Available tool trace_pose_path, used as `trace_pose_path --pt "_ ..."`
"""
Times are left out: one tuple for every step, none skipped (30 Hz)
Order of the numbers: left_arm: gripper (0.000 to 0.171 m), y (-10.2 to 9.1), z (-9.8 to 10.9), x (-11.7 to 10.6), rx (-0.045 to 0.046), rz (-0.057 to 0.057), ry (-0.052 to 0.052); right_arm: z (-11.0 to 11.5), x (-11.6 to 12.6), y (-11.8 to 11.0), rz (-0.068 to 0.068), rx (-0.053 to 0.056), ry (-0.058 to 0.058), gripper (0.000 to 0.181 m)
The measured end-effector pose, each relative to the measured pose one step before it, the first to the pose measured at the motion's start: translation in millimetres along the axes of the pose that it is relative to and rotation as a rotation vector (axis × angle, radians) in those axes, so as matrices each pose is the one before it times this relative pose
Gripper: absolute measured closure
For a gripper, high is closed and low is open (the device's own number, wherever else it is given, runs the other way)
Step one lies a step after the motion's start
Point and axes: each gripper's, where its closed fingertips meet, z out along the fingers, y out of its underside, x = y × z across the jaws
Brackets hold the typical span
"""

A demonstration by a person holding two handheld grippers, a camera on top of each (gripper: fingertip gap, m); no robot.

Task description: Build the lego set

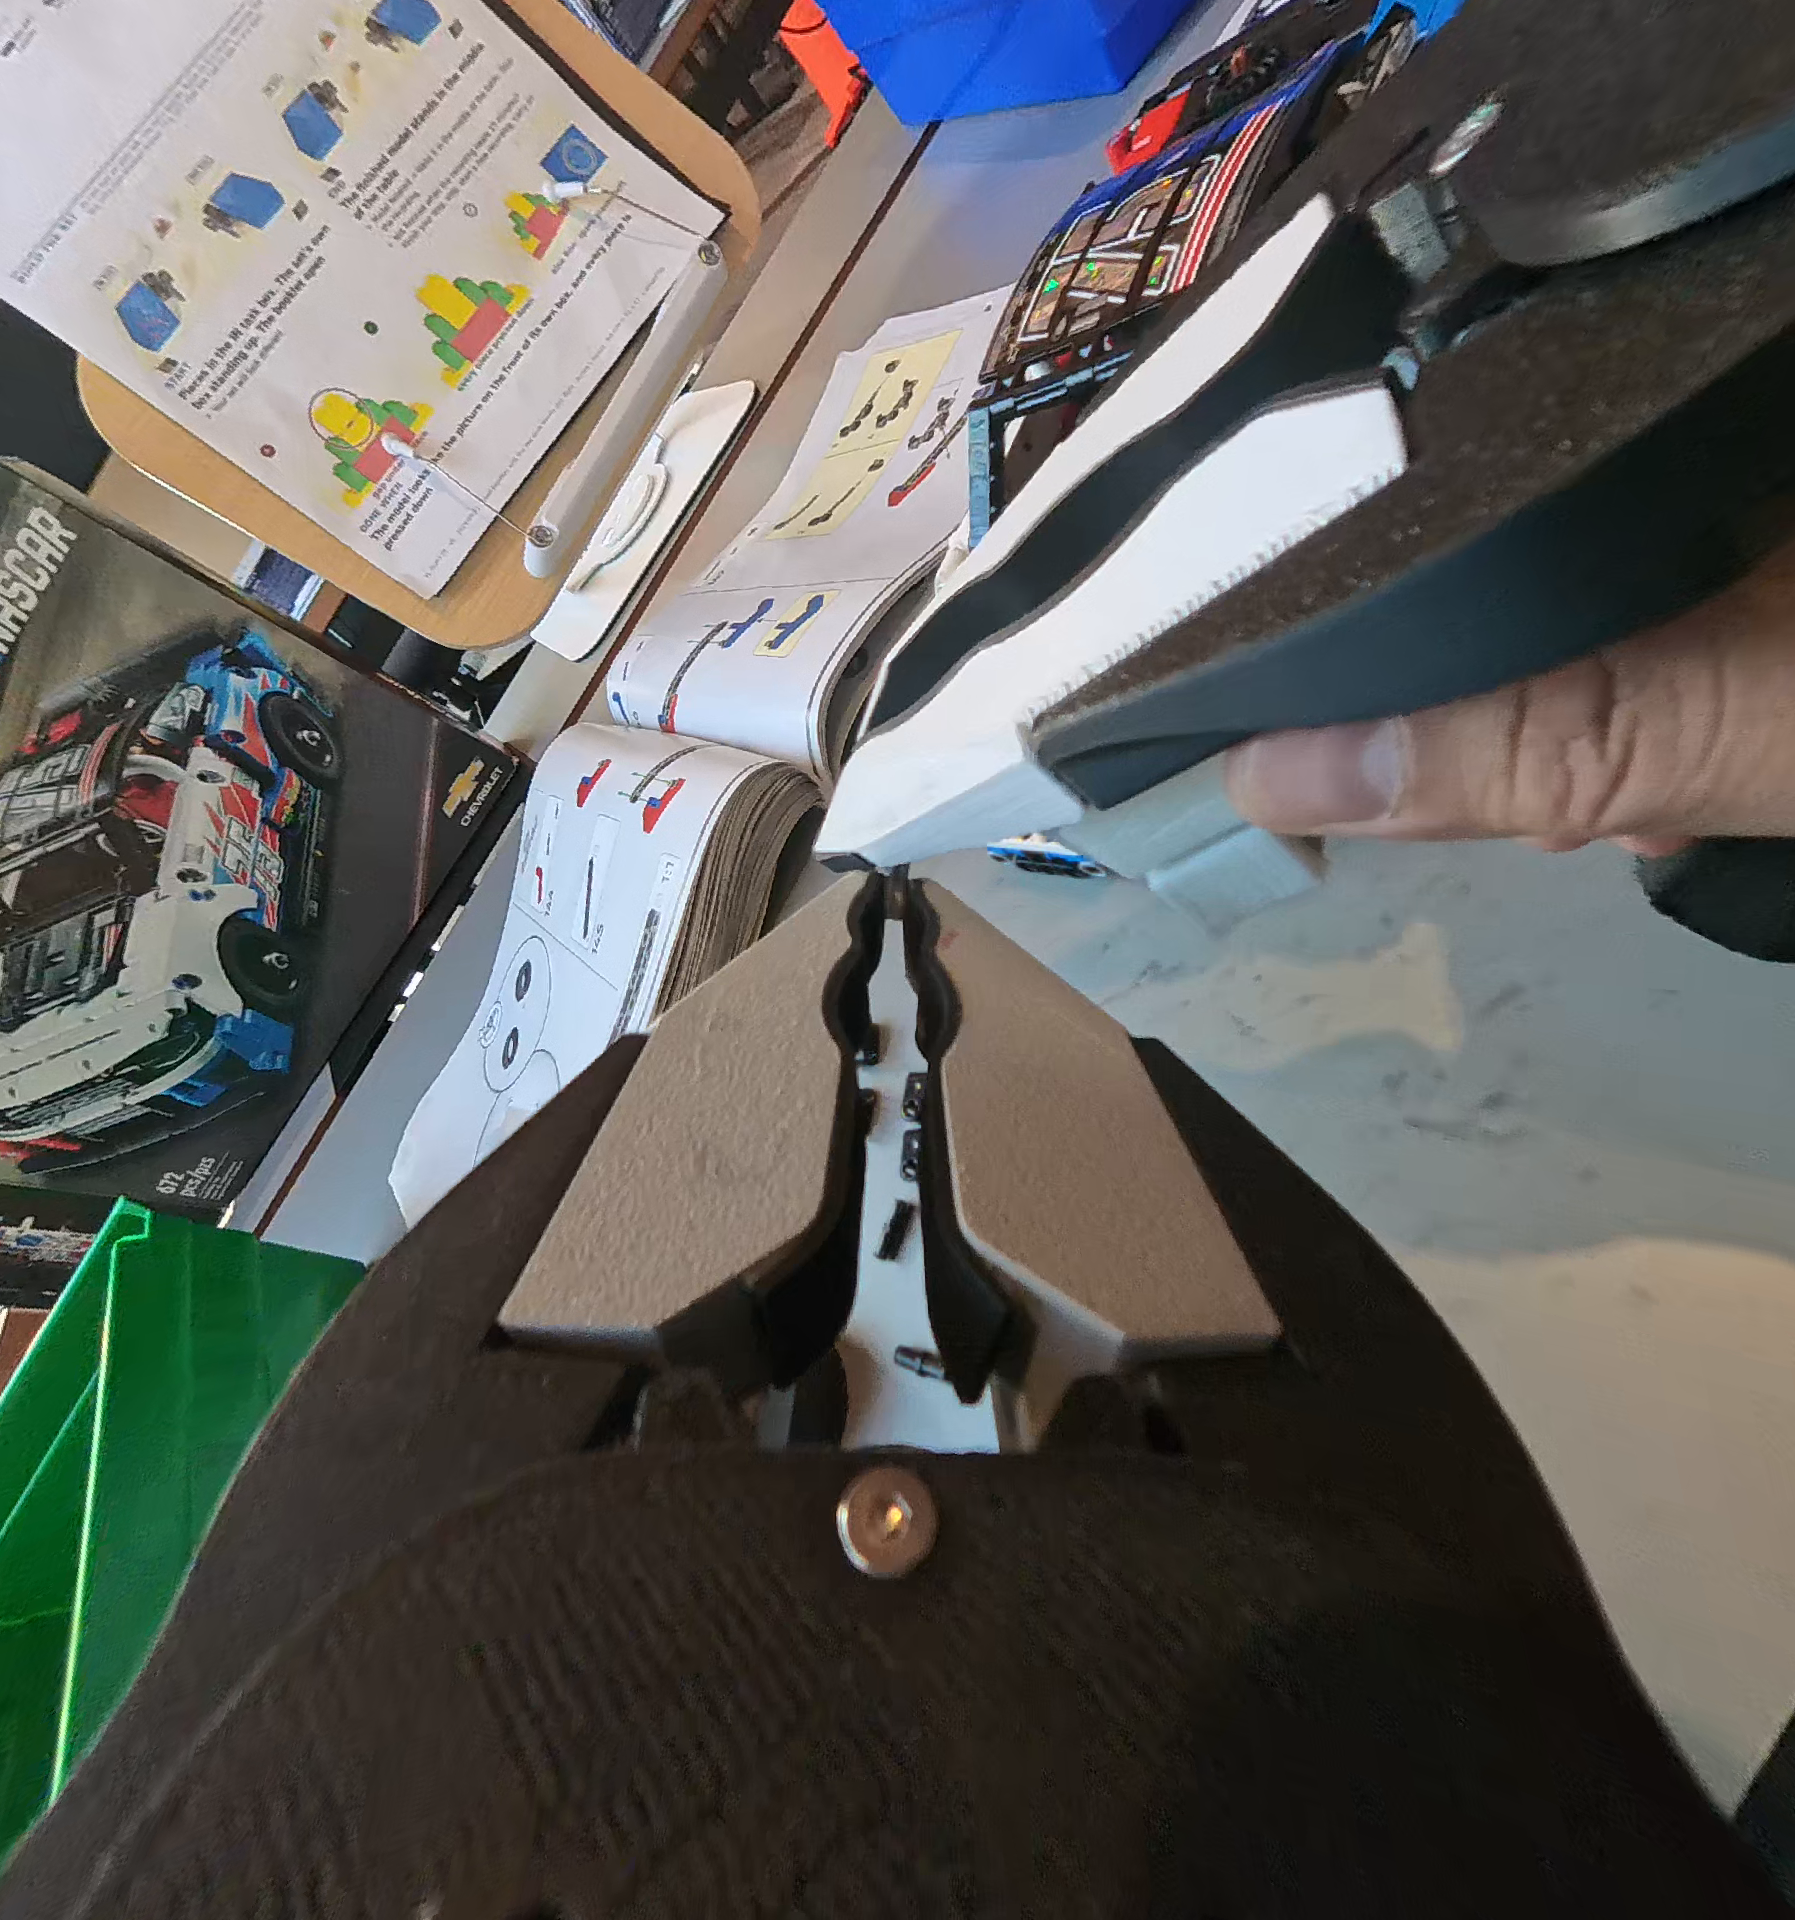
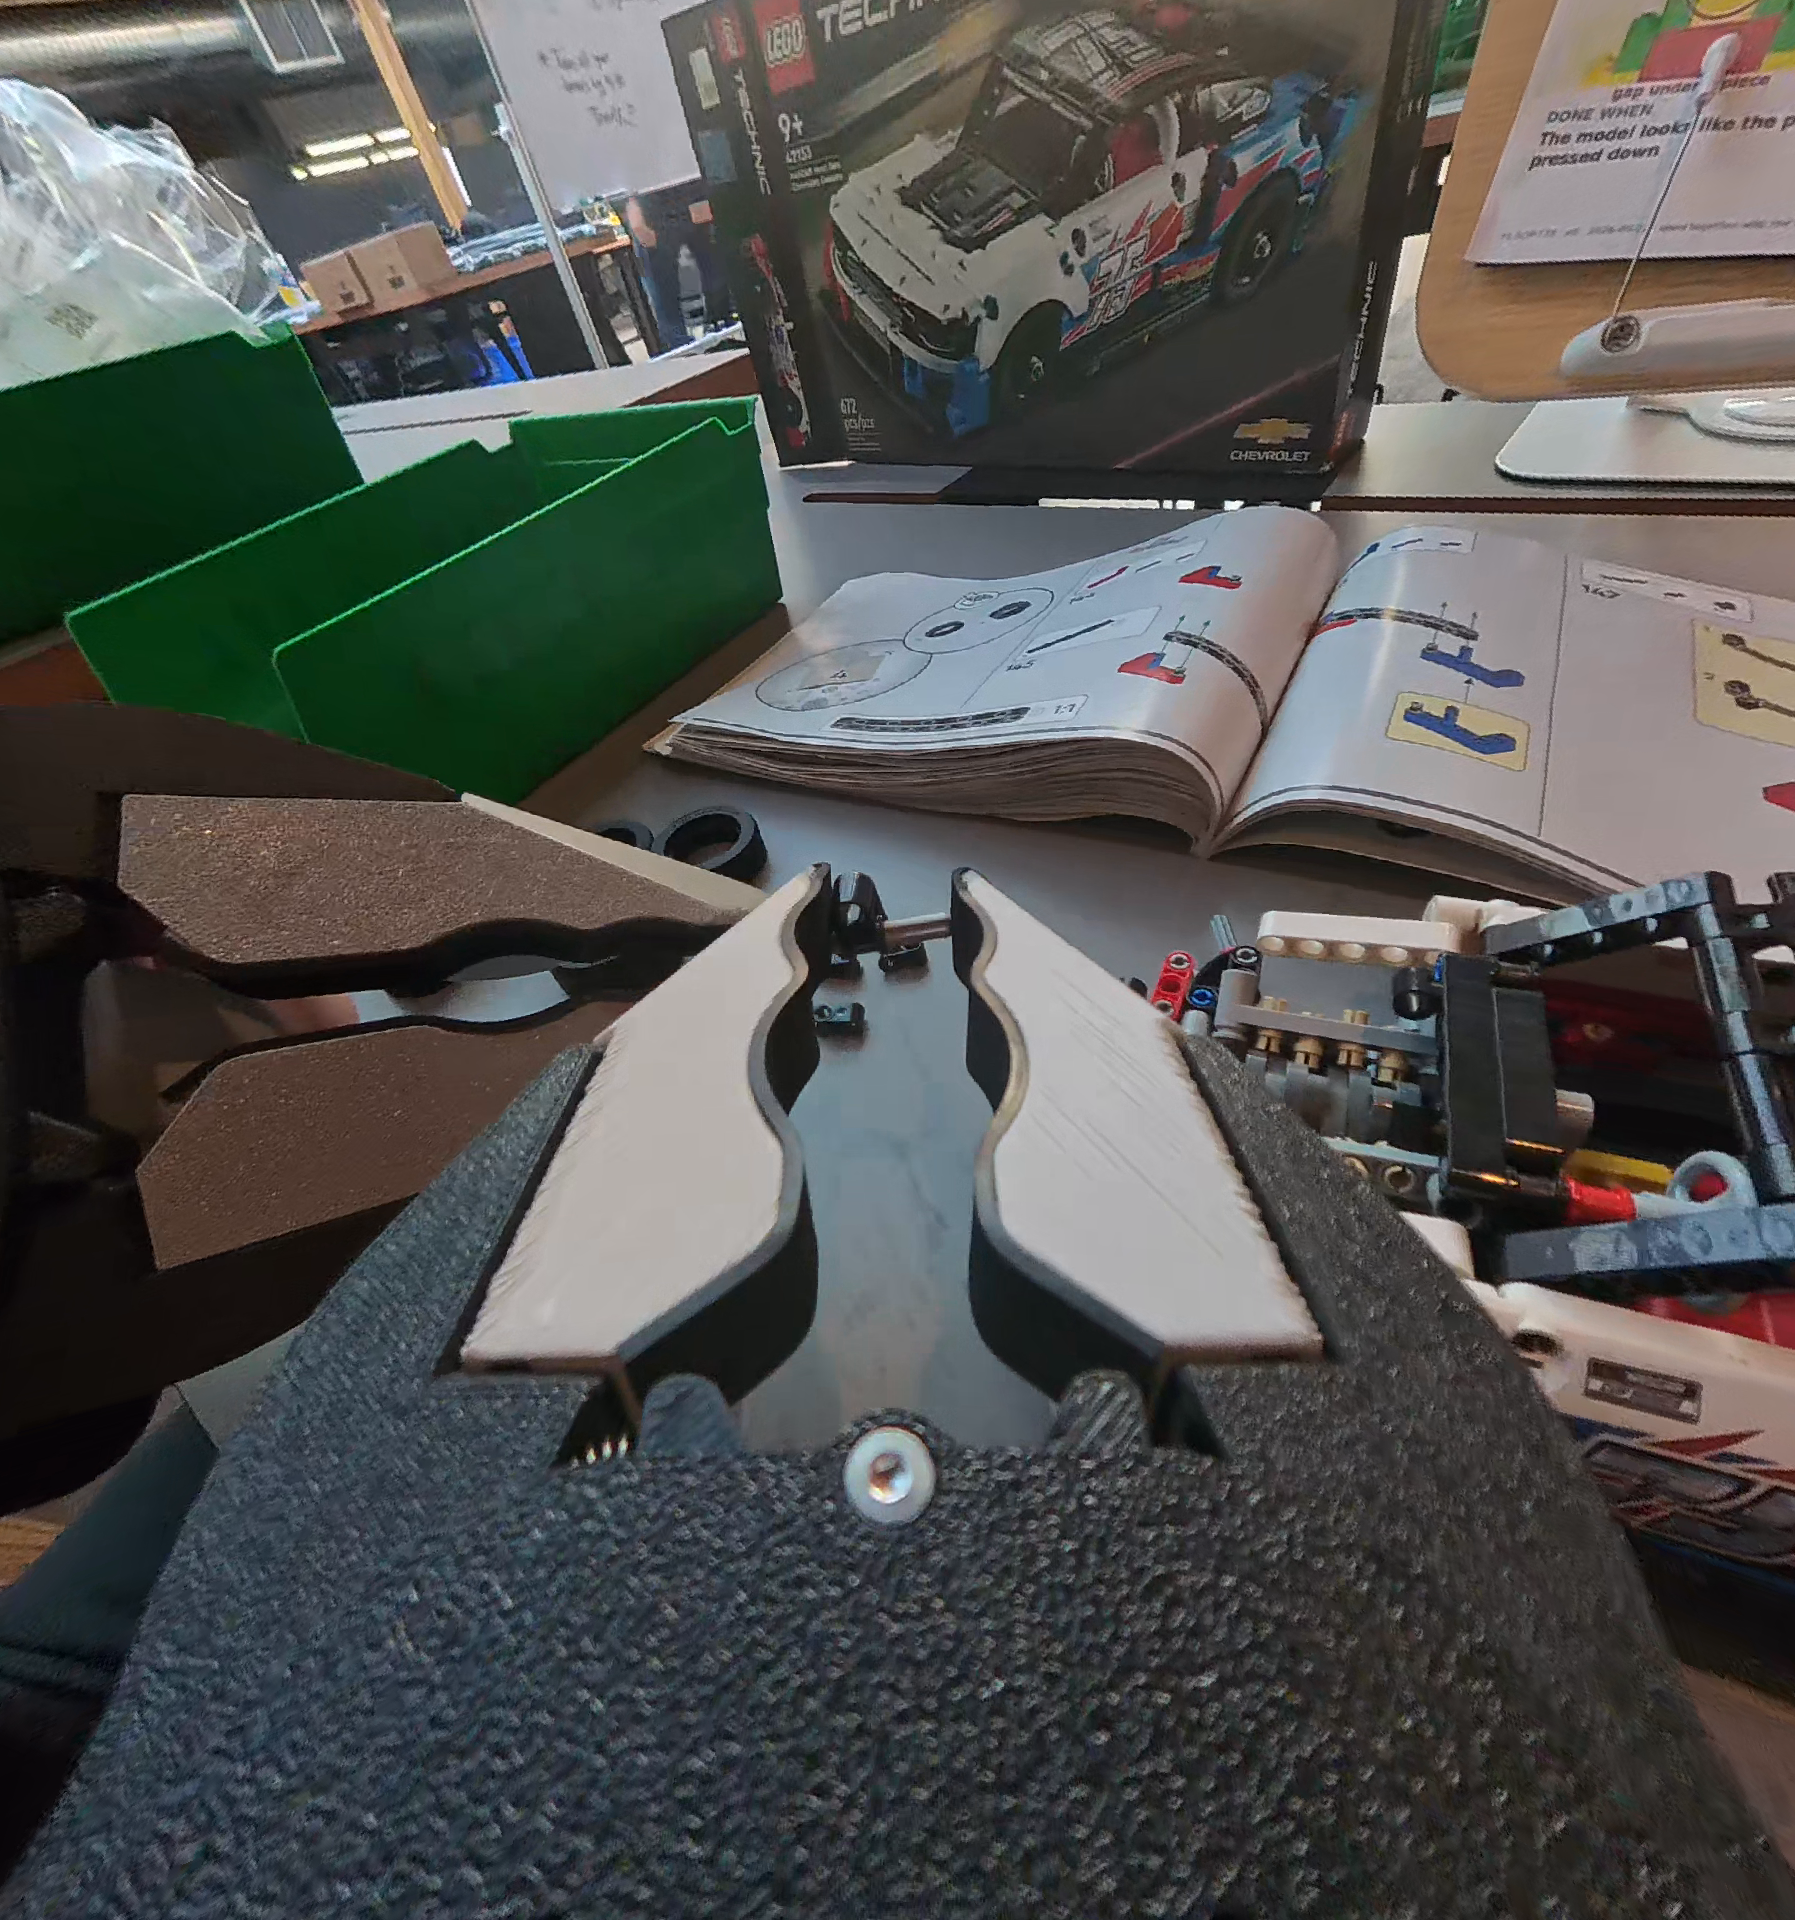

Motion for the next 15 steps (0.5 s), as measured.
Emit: trace_pose_path --pt "0.171 0.91 -0.5 -0.79 -0.00211 0.0017 -0.0049 1.05 -1.08 -0.03 -0.0016 -0.0015 -0.0046 0.159" --pt "0.171 0.96 -0.37 -0.86 -0.00221 0.0021 -0.0055 1.18 -0.92 -0.11 -0.0038 -0.001 -0.0043 0.159" --pt "0.171 1.02 -0.28 -0.89 -0.00253 -0.0007 -0.0042 1.22 -0.89 -0.14 -0.0034 0.0003 -0.0028 0.16" --pt "0.171 0.82 -0.25 -1.05 -0.00111 -0.0018 -0.004 1.11 -0.77 -0.39 -0.004 0.0028 -0.0009 0.16" --pt "0.171 0.57 -0.23 -1.22 -0.00033 -0.0004 -0.0046 0.95 -0.62 -0.7 -0.0041 0.005 0.0016 0.16" --pt "0.171 0.32 -0.25 -1.4 -0.00001 0.0011 -0.0057 0.81 -0.64 -1.0 -0.0035 0.0069 0.0027 0.16" --pt "0.171 0.01 -0.46 -1.5 0.00167 -0.0012 -0.005 0.68 -0.89 -1.21 -0.0067 0.0078 0.0021 0.16" --pt "0.171 -0.17 -0.53 -1.32 0.00455 -0.0044 -0.0048 0.51 -0.73 -1.53 -0.0122 0.0075 0.0023 0.16" --pt "0.171 -0.24 -0.5 -1.33 0.00566 -0.0042 -0.0053 0.47 -0.61 -1.64 -0.0174 0.0062 0.0027 0.16" --pt "0.171 -0.16 -0.48 -1.18 0.00466 -0.0021 -0.0065 0.47 -0.55 -1.48 -0.0233 0.0042 0.0031 0.16" --pt "0.171 -0.09 -0.22 -1.03 0.00466 -0.002 -0.006 0.5 -0.38 -1.28 -0.0273 0.0015 0.0036 0.16" --pt "0.171 -0.22 -0.15 -1.15 0.00646 -0.0044 -0.005 0.5 -0.25 -1.44 -0.0275 0.0013 0.0038 0.16" --pt "0.171 -0.51 -0.38 -1.14 0.00735 -0.0058 -0.0045 0.52 -0.53 -1.63 -0.0283 0.0022 0.0017 0.161" --pt "0.171 -0.55 -0.36 -1.26 0.00797 -0.0057 -0.0037 0.34 -0.57 -1.76 -0.0323 0.0037 0.0006 0.161" --pt "0.171 -0.89 -0.56 -1.02 0.00917 -0.0075 -0.0018 0.11 -0.72 -1.85 -0.0298 0.0057 0.0 0.161"
